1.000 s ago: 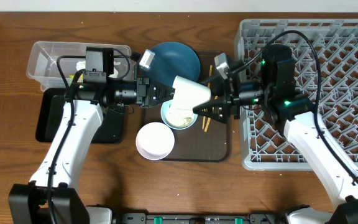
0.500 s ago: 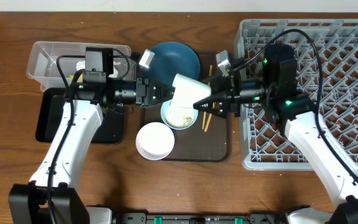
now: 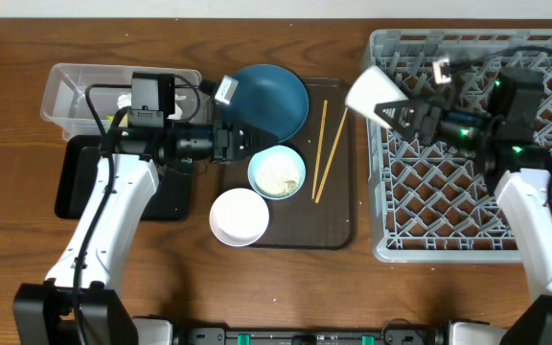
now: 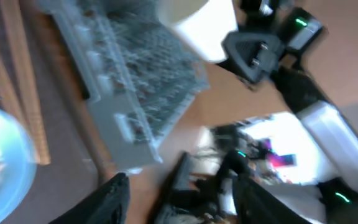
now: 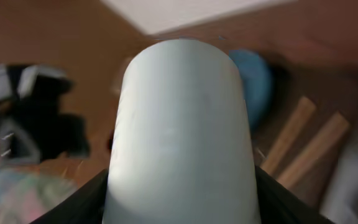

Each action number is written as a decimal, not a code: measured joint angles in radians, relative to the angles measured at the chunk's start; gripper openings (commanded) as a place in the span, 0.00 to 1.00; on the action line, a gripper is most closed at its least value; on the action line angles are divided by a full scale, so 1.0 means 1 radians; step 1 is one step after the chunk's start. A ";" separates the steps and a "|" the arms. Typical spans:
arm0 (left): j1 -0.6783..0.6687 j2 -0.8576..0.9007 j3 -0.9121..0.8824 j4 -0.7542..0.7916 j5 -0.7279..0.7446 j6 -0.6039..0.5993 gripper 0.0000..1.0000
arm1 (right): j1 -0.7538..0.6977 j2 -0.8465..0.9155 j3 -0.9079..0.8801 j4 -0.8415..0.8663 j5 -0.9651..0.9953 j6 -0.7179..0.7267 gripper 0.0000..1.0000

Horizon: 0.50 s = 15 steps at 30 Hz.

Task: Sort waste into correct bins and load items into the dishwasher rack
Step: 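Hand the white cup from the left gripper to the right gripper, then lower the white cup into the dish rack with the right gripper and release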

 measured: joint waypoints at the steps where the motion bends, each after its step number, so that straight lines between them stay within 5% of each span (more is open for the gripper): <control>1: 0.000 0.000 0.000 -0.001 -0.040 0.000 0.61 | -0.002 -0.002 0.002 -0.048 0.040 -0.002 0.51; 7: 0.000 0.000 0.000 -0.006 -0.315 0.000 0.71 | -0.005 -0.030 0.142 -0.385 0.298 -0.055 0.49; 15: 0.000 0.000 0.000 -0.038 -0.605 -0.001 0.72 | 0.006 -0.064 0.437 -0.724 0.625 -0.098 0.49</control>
